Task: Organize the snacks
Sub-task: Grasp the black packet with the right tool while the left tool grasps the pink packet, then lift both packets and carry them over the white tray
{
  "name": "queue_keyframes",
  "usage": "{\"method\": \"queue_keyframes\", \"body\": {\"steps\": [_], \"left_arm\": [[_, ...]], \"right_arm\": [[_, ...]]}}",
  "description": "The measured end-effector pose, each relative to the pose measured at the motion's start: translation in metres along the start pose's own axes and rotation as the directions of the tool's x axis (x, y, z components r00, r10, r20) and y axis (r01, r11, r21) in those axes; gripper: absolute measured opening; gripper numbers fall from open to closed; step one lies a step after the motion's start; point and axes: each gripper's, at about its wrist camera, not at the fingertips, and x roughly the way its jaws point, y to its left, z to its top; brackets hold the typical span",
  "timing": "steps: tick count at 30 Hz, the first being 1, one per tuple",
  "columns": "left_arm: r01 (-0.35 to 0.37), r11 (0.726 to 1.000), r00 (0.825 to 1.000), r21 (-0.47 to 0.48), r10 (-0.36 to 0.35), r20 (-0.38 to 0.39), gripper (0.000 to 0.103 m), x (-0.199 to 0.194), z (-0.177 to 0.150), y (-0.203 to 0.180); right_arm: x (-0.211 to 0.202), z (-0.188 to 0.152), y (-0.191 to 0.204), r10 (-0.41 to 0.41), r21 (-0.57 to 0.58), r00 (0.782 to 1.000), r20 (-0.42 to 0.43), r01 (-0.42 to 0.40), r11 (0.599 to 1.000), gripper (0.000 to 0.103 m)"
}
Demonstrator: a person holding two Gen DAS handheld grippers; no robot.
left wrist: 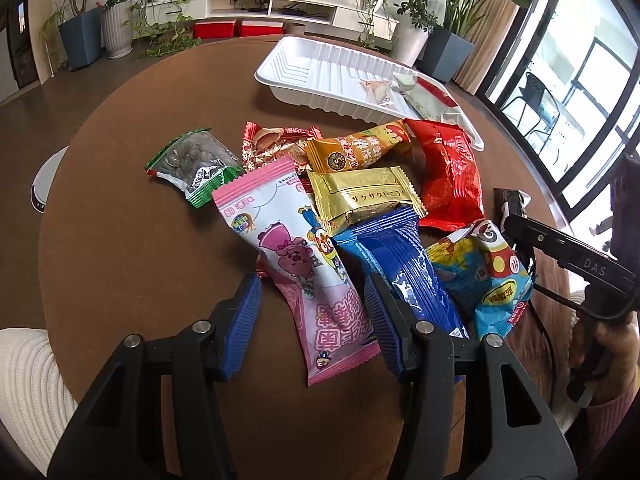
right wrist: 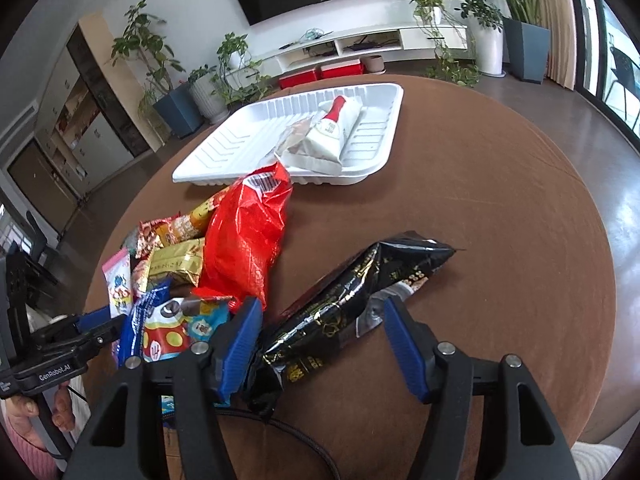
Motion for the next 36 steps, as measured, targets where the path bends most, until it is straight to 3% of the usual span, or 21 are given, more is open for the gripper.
{"method": "queue_keyframes", "body": {"steps": [5,14,22,25,28,32,36], "left_arm": [[-0.022,1.000,1.000,0.008,0.022,-0.005,0.051,0.004,0.001,0.004],[-0.032,0.999,0.999,0.024,0.032,0.003,0.050,0.007,0.000,0.009],[0.000,1.000,1.000,0.022,0.000,0.019,0.031,0.010,0.000,0.011],[0.030,1.000,0.999,0.001,-0.030,0.022,0.027,0.010,0.000,0.015],[0.068,0.997,0.998,-0.034,-0.067,0.018,0.021,0.010,0.001,0.022],[0.101,0.993,0.995,-0.057,-0.100,0.025,0.020,0.007,0.000,0.026],[0.142,0.986,0.990,-0.089,-0.139,0.040,0.020,0.001,0.000,0.031]], "right_arm": [[0.005,0.002,0.006,-0.101,-0.119,0.995,-0.020,0.098,0.988,0.055],[0.013,-0.007,0.012,-0.178,-0.221,0.983,-0.042,0.165,0.961,0.054],[0.012,-0.006,0.008,-0.171,-0.215,0.984,-0.042,0.158,0.964,0.051],[0.008,-0.005,0.004,-0.142,-0.189,0.989,-0.042,0.132,0.973,0.033],[0.004,-0.005,-0.004,-0.072,-0.128,0.996,-0.047,0.066,0.990,0.033],[0.002,-0.004,-0.020,0.034,-0.020,0.998,-0.054,-0.035,0.999,0.032],[0.000,-0.006,-0.041,0.192,0.137,0.980,-0.052,-0.183,0.973,0.031]]}}
